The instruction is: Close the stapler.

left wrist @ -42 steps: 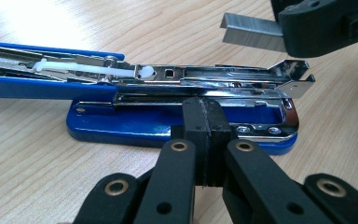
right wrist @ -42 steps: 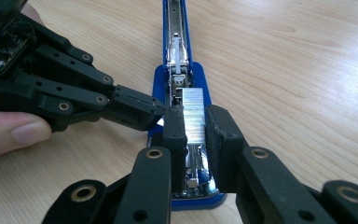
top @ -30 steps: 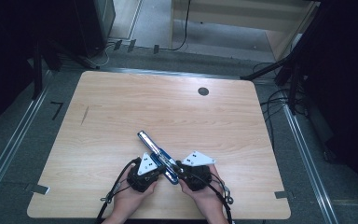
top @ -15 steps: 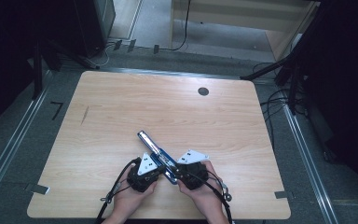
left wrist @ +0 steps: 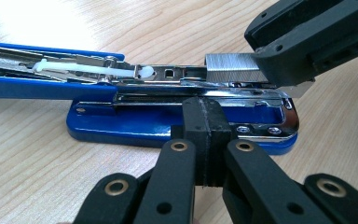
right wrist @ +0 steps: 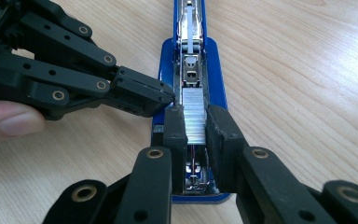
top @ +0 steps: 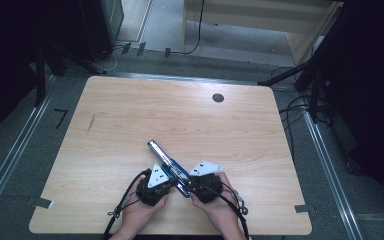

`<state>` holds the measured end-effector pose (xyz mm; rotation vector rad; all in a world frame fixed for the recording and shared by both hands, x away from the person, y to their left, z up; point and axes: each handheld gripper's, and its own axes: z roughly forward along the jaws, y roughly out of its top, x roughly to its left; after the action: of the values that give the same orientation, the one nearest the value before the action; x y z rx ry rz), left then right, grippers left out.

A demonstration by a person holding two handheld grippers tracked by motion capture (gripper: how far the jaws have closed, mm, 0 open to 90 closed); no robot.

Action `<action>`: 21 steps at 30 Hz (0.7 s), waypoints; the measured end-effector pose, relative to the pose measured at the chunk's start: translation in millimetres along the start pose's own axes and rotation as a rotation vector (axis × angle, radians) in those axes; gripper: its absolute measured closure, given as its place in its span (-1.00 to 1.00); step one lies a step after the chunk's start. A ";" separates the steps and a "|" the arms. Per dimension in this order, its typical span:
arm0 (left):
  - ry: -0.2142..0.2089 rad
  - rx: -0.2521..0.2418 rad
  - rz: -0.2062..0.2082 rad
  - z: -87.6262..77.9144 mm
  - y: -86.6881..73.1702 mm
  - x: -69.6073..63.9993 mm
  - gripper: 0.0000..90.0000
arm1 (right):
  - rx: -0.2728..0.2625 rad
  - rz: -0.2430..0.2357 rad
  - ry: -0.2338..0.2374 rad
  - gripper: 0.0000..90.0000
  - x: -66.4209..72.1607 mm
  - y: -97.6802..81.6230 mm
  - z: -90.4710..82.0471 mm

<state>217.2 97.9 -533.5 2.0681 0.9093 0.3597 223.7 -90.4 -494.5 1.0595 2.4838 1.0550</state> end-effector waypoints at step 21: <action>-0.001 0.000 0.001 0.0 0.0 0.0 1.00 | 0.008 0.003 0.004 0.77 -0.3 -0.4 1.5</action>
<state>217.2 97.9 -533.5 2.0688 0.9077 0.3596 224.5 -90.0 -495.9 1.0653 2.4919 1.0499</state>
